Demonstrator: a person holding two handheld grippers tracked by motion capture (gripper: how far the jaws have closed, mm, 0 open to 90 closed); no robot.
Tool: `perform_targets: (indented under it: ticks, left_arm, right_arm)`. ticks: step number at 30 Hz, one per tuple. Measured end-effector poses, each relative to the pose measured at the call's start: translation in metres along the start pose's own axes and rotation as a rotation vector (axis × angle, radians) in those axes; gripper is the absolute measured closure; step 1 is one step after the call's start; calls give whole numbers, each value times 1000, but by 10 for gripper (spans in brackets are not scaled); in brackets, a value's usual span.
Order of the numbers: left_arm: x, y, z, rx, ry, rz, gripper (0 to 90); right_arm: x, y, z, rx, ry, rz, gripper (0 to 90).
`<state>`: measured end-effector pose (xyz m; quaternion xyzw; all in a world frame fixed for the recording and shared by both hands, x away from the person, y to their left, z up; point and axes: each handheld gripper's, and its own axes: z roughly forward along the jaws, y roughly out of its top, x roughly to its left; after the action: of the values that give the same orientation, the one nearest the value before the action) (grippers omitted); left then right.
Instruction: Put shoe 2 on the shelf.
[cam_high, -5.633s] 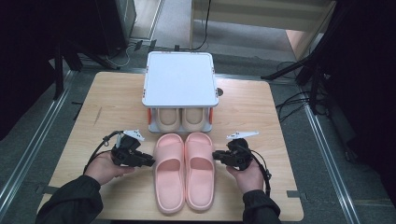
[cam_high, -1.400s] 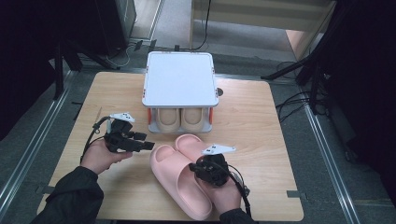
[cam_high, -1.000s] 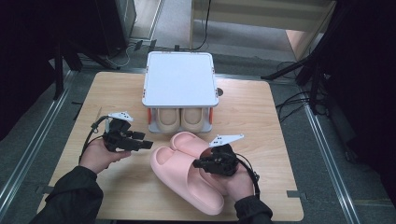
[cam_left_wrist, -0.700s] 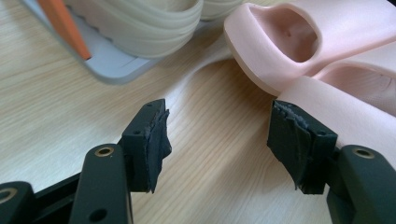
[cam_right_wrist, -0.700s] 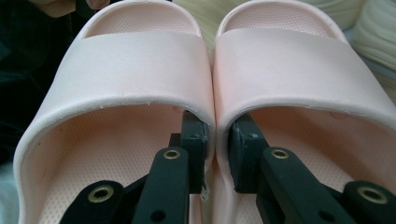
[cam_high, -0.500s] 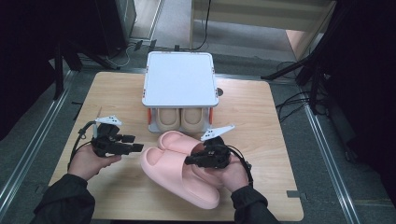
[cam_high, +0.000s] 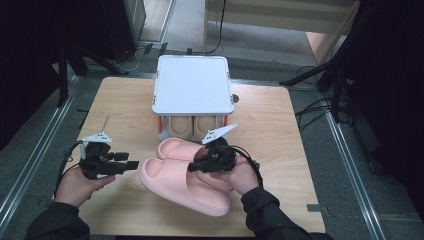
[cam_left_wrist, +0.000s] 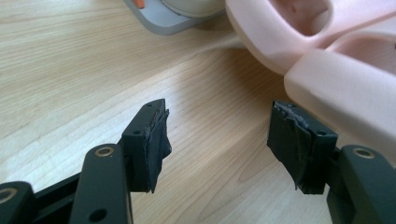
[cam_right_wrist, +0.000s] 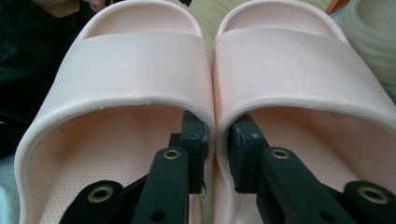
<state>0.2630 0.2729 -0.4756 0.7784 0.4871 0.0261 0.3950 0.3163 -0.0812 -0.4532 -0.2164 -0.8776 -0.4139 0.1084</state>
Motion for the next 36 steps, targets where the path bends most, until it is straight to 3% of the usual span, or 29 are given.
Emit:
perform_targets:
  ticks: [4,17,22,36]
  left_arm:
    - [0,-3,-2,2,5,-10,377]
    - [1,-5,-2,9,1,-5,376]
    - [1,-5,-2,4,4,-13,376]
    - [2,-5,-1,13,-2,-15,371]
  right_arm:
    - [-1,10,-2,6,8,-31,783]
    - [-6,36,-17,10,24,-57,783]
    - [-4,47,-27,10,15,-72,782]
    - [7,78,-47,14,48,-101,782]
